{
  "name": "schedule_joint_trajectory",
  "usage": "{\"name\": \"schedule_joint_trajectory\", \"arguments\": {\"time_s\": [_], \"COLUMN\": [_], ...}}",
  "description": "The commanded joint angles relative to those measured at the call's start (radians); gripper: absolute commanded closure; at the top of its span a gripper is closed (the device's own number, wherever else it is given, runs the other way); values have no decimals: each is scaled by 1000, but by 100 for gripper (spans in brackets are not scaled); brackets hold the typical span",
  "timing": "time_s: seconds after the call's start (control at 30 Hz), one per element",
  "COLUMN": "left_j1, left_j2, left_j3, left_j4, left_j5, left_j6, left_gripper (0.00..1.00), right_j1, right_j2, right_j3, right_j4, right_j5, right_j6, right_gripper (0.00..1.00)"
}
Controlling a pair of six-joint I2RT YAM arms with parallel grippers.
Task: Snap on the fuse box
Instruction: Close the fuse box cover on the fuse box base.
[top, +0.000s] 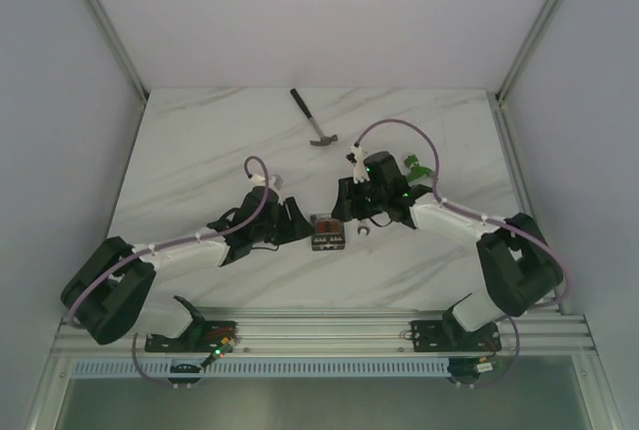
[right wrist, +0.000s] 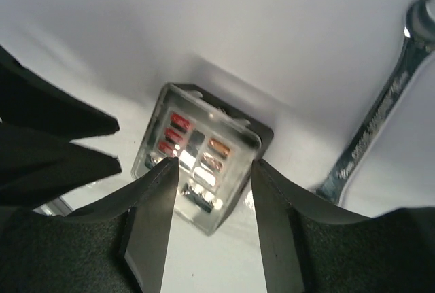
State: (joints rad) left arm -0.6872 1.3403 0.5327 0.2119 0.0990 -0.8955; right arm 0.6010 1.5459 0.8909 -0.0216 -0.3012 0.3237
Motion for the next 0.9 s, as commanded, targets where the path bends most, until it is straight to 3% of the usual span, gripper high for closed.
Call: {"name": "schedule_joint_trajectory", "arguments": {"time_s": [0.0, 0.23, 0.4, 0.6, 0.67, 0.87], "left_j1": [3, 3, -3, -17, -14, 47], "left_j2": [91, 204, 245, 237, 198, 8], "left_j3": [71, 97, 72, 24, 15, 34], "left_j4": [-24, 19, 61, 100, 94, -35], "left_j5": [-16, 39, 76, 88, 65, -84], "left_j6": [58, 54, 30, 6, 13, 103], "left_gripper": [41, 50, 59, 64, 62, 33], "right_j1": [-9, -8, 8, 24, 23, -42], "right_j2": [-57, -46, 13, 33, 5, -172], "right_j3": [-85, -199, -225, -219, -209, -186], "right_j4": [36, 151, 215, 202, 167, 34], "right_j5": [-6, -97, -135, -117, -66, 235], "right_j6": [62, 135, 160, 156, 137, 57], "right_gripper": [47, 53, 64, 69, 68, 44]}}
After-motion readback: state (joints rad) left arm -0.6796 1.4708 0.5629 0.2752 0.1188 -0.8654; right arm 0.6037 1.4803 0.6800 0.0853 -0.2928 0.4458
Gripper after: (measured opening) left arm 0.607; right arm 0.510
